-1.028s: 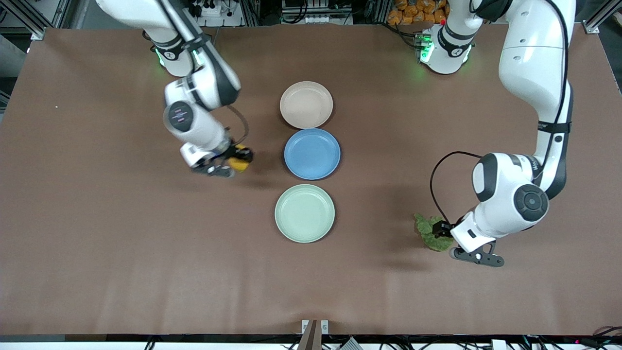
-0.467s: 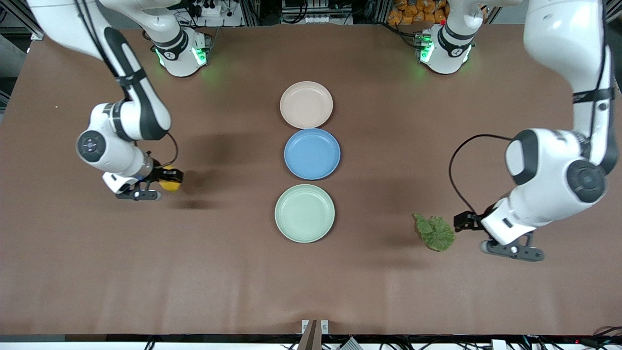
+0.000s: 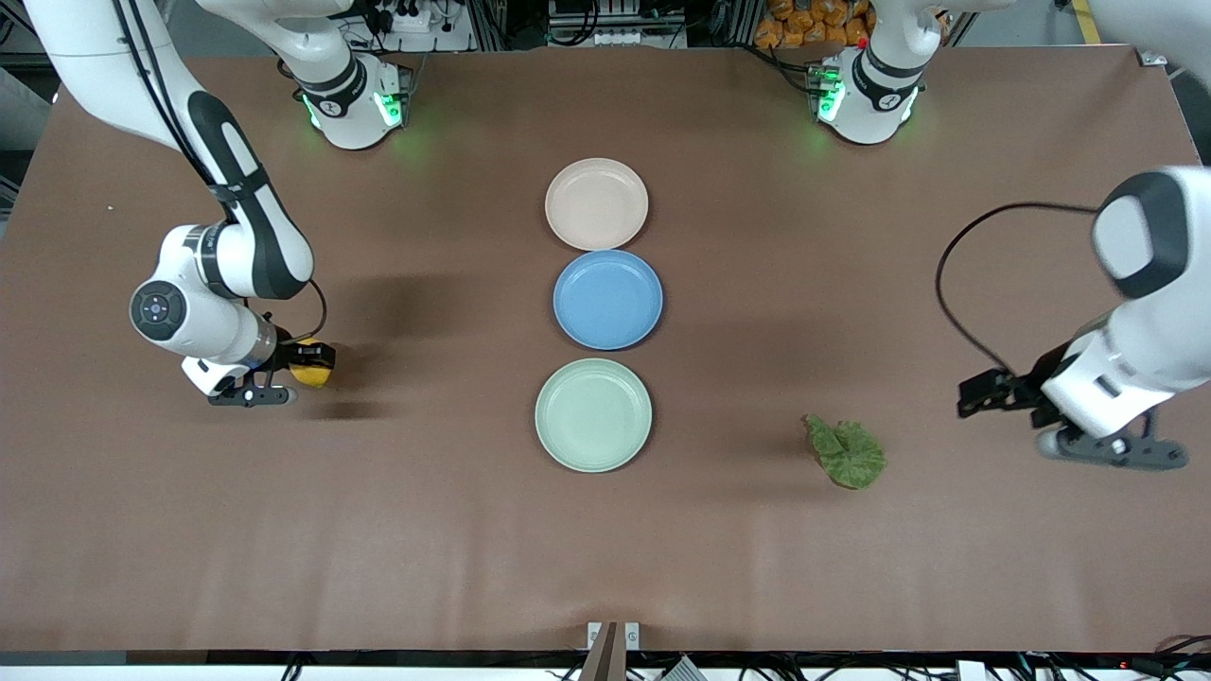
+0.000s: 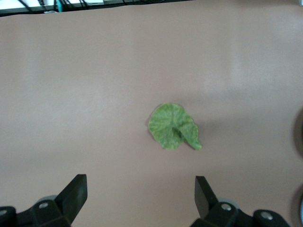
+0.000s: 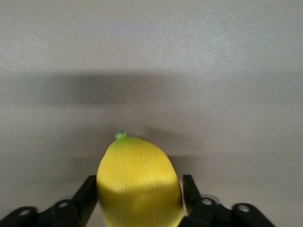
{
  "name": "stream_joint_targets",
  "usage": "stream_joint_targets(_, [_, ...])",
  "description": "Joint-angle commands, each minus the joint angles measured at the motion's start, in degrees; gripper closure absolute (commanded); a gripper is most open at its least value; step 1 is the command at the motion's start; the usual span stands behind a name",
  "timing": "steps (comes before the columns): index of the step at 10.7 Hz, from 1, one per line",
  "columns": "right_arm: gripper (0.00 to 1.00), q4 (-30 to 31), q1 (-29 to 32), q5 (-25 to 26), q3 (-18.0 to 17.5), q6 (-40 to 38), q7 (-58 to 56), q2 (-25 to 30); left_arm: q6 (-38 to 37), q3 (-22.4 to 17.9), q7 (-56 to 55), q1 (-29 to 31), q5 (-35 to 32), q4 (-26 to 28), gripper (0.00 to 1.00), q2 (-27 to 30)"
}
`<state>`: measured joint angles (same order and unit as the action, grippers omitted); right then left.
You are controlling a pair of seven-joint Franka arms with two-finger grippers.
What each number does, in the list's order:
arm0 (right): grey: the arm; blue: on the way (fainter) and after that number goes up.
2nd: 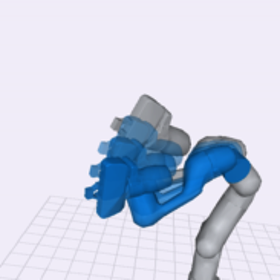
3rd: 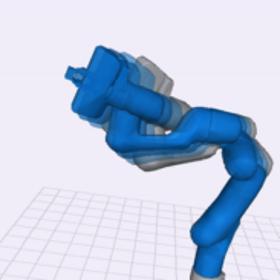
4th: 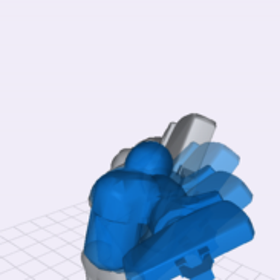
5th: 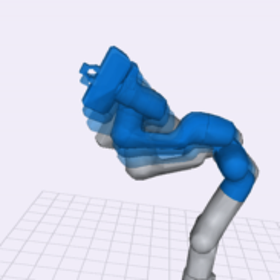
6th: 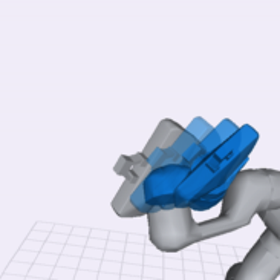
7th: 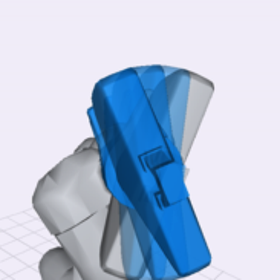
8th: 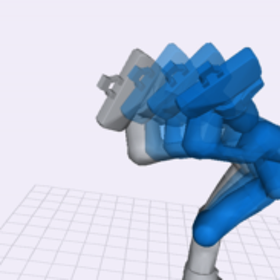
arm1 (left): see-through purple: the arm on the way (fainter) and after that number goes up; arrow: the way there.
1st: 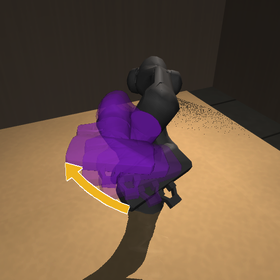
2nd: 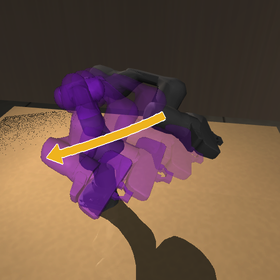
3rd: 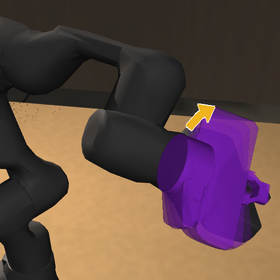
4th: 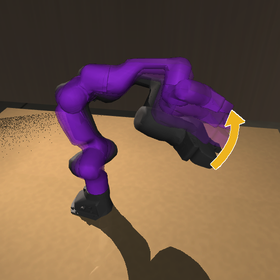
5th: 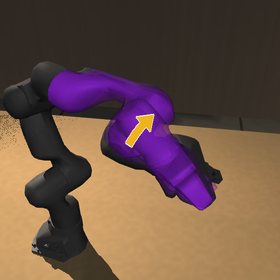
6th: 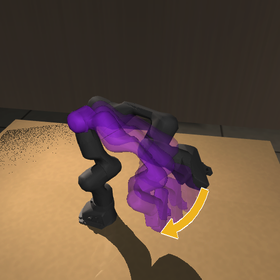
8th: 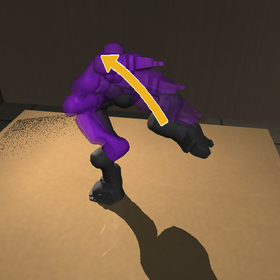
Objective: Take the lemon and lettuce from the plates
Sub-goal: 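Release the lettuce on the table while the right gripper sets down the lemon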
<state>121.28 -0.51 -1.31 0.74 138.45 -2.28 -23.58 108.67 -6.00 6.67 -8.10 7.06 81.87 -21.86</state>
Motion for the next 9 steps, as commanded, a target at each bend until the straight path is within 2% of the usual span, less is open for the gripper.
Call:
stream_joint_targets(1, [0.0,-2.0,1.3,1.2,-0.8,-0.3,-0.1,-0.6,-4.6,-0.6,-1.6,-0.2,0.6,0.0,0.0,5.0])
stream_joint_targets(3, [0.0,-2.1,2.4,1.1,-0.8,-0.5,-0.2,1.6,-8.0,-0.4,-6.6,-0.7,-2.6,0.0,0.0,8.1])
stream_joint_targets(5, [0.0,-1.9,3.9,1.3,-0.7,-1.9,-1.3,6.3,-12.0,-0.2,-8.5,-0.8,-4.0,0.0,0.0,11.2])
stream_joint_targets(9, [0.0,-2.0,4.1,1.3,-0.9,-12.3,-2.3,17.7,-16.8,0.0,-8.9,-0.3,-3.9,0.0,0.0,16.4])
